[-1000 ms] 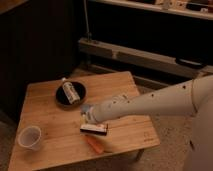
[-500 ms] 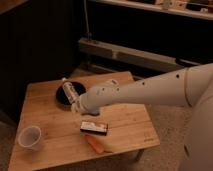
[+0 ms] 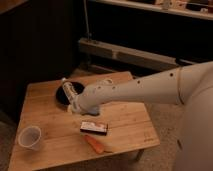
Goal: Pick up the ceramic cup
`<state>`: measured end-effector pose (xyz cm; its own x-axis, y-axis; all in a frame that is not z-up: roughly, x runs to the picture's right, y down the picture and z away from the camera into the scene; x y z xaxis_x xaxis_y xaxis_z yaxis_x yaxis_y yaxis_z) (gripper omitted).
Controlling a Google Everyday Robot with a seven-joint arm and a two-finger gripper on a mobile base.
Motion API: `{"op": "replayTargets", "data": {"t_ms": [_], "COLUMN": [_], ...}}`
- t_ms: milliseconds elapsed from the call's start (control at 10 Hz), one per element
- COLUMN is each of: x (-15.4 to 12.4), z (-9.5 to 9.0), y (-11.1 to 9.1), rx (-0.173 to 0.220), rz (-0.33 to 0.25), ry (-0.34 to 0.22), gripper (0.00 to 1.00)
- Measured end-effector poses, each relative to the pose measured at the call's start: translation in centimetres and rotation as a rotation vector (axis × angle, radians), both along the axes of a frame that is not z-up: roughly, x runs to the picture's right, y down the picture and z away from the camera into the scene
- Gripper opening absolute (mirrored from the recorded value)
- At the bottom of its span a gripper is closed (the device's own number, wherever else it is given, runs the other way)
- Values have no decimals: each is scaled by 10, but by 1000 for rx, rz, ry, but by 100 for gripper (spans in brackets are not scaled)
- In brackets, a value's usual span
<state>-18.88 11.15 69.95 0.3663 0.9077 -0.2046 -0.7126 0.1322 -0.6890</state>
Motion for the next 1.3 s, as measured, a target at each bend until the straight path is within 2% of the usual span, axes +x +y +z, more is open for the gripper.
{"op": "replayTargets", "data": {"t_ms": [300,400,500,700,800,1300], "x": [-40,-44,-52,-67,-75,-106], "z": [-6,-8,-14,-23,-27,-29], "y": [11,12,15,23,26,36], "rx": [7,10,19,30,34,37], "rz": [-82,-95,-116,-152,-168,-239], "ry": [-47,-56,-72,-93,-102,-120], "gripper": [41,48,60,75,79,80]}}
